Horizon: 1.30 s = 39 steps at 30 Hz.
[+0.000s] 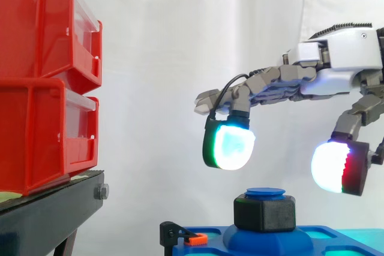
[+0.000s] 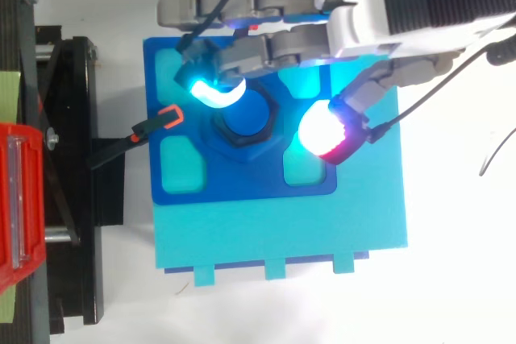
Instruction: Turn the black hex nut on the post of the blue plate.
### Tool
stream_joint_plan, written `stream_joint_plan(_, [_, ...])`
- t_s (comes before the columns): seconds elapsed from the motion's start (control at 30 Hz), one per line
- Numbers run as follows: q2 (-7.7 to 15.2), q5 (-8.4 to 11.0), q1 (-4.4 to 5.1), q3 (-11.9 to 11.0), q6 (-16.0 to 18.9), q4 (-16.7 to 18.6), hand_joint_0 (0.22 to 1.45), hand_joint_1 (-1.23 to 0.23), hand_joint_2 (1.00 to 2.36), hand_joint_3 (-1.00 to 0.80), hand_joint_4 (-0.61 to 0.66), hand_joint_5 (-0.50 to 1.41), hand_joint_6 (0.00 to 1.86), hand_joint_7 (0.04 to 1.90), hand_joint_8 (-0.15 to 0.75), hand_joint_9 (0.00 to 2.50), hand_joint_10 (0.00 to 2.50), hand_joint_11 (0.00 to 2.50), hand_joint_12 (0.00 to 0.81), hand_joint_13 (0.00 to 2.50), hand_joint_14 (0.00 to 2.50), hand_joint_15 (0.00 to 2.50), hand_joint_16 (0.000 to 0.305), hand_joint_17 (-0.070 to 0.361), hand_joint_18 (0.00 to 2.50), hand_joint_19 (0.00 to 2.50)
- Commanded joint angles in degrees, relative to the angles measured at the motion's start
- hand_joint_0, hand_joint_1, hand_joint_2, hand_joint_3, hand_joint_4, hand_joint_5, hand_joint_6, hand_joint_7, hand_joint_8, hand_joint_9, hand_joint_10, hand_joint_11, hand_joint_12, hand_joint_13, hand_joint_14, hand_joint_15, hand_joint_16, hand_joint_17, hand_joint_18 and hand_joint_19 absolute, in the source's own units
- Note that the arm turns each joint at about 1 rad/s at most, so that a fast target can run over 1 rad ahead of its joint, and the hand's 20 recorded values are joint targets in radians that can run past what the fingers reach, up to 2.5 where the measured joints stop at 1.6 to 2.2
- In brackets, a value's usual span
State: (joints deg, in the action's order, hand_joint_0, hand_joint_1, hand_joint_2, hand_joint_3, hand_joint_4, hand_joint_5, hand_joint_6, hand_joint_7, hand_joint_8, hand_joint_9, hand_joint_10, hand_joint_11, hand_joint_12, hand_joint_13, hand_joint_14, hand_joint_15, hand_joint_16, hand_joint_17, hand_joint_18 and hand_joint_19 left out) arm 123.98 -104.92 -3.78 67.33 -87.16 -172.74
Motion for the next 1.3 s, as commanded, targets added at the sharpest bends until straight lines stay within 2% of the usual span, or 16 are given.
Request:
stream_joint_plan(0.0, [-1.6, 0.51, 0.0, 0.0, -0.9, -3.6, 0.44, -0.76, 1.0, -0.5, 0.02, -0.3, 0.5, 0.84, 0.019, 0.0, 0.3, 0.0, 0.188, 0.0, 0.0, 0.12, 0.028, 0.063, 0.0, 0.15])
stream_joint_plan(0.13, [-3.0, 2.79, 0.09, 0.2, -1.0, -6.4, 0.44, -0.75, 1.0, -0.5, 0.03, -0.3, 0.5, 0.85, 0.016, 0.0, 0.38, 0.0, 0.189, 0.0, 0.0, 0.12, 0.027, 0.062, 0.0, 0.15])
stream_joint_plan(0.37, [-5.2, 5.08, 0.44, 0.7, -0.8, -10.2, 0.46, -0.73, 1.0, -0.5, 0.07, -0.3, 0.5, 0.88, 0.0, 0.0, 0.47, 0.0, 0.18, 0.0, 0.0, 0.11, 0.026, 0.058, 0.0, 0.15])
stream_joint_plan(0.4, [-6.9, 5.78, 0.62, 2.6, -0.8, -10.3, 0.47, -0.73, 1.0, -0.5, 0.07, -0.3, 0.5, 0.88, -0.006, 0.0, 0.48, 0.0, 0.176, 0.0, 0.0, 0.11, 0.025, 0.056, 0.0, 0.15])
stream_joint_plan(0.5, [-8.9, 6.93, 0.88, 5.8, -0.6, -9.5, 0.47, -0.73, 1.0, -0.5, 0.07, -0.3, 0.5, 0.88, -0.01, 0.0, 0.54, 0.0, 0.174, 0.0, 0.0, 0.11, 0.024, 0.054, 0.0, 0.15])
stream_joint_plan(0.57, [-12.5, 9.03, 1.58, 10.9, -0.1, -5.8, 0.47, -0.73, 1.0, -0.5, 0.08, -0.3, 0.5, 0.89, -0.013, 0.0, 0.55, 0.0, 0.172, 0.0, 0.0, 0.11, 0.024, 0.054, 0.0, 0.15])
stream_joint_plan(0.63, [-13.8, 10.26, 2.02, 12.9, 0.6, -3.5, 0.47, -0.73, 1.0, -0.5, 0.08, -0.3, 0.5, 0.89, -0.012, 0.0, 0.55, 0.0, 0.171, 0.0, 0.0, 0.11, 0.023, 0.053, 0.0, 0.15])
stream_joint_plan(0.67, [-15.2, 11.06, 2.37, 15.0, 1.6, -2.4, 0.47, -0.73, 1.0, -0.5, 0.08, -0.3, 0.5, 0.89, -0.013, 0.0, 0.55, 0.0, 0.171, 0.0, 0.0, 0.11, 0.023, 0.053, 0.0, 0.15])
stream_joint_plan(0.73, [-16.7, 12.37, 2.9, 17.2, 3.2, -1.9, 0.47, -0.72, 1.0, -0.5, 0.09, -0.3, 0.5, 0.9, -0.013, 0.0, 0.56, 0.0, 0.171, 0.0, 0.0, 0.11, 0.023, 0.052, 0.0, 0.15])
stream_joint_plan(0.77, [-17.8, 14.31, 3.52, 19.2, 5.1, -1.3, 0.47, -0.72, 1.0, -0.5, 0.09, -0.3, 0.5, 0.9, -0.012, 0.0, 0.56, 0.0, 0.171, 0.0, 0.0, 0.1, 0.023, 0.052, 0.0, 0.16])
stream_joint_plan(0.87, [-19.4, 17.74, 4.66, 21.9, 8.2, 0.0, 0.47, -0.72, 1.0, -0.5, 0.09, -0.3, 0.5, 0.9, -0.014, 0.0, 0.59, 0.0, 0.172, 0.0, 0.0, 0.1, 0.023, 0.052, 0.0, 0.16])
stream_joint_plan(0.9, [-20.0, 19.76, 5.28, 23.6, 10.5, 1.4, 0.47, -0.72, 1.0, -0.5, 0.09, -0.3, 0.5, 0.9, -0.015, 0.0, 0.59, 0.0, 0.172, 0.0, 0.0, 0.1, 0.023, 0.052, 0.0, 0.16])
stream_joint_plan(1.03, [-21.9, 22.48, 6.68, 27.6, 16.5, 5.9, 0.47, -0.71, 1.0, -0.5, 0.1, -0.3, 0.51, 0.89, -0.019, 0.0, 0.62, 0.0, 0.173, 0.0, 0.0, 0.1, 0.023, 0.052, 0.0, 0.17])
stream_joint_plan(1.07, [-21.9, 22.48, 6.68, 27.6, 16.5, 5.9, 0.48, -0.7, 1.0, -0.5, 0.11, -0.3, 0.51, 0.88, -0.02, 0.0, 0.61, 0.0, 0.172, 0.0, 0.0, 0.1, 0.023, 0.052, 0.0, 0.17])
stream_joint_plan(1.1, [-22.3, 23.36, 7.47, 28.5, 19.1, 7.4, 0.48, -0.7, 1.0, -0.5, 0.11, -0.3, 0.52, 0.87, -0.021, 0.0, 0.61, 0.0, 0.172, 0.0, 0.0, 0.1, 0.023, 0.052, 0.0, 0.17])
stream_joint_plan(1.27, [-22.4, 26.0, 8.26, 28.5, 25.6, 7.2, 0.48, -0.69, 1.0, -0.5, 0.12, -0.3, 0.53, 0.84, -0.026, 0.0, 0.61, 0.0, 0.173, 0.0, 0.0, 0.09, 0.023, 0.051, 0.0, 0.17])
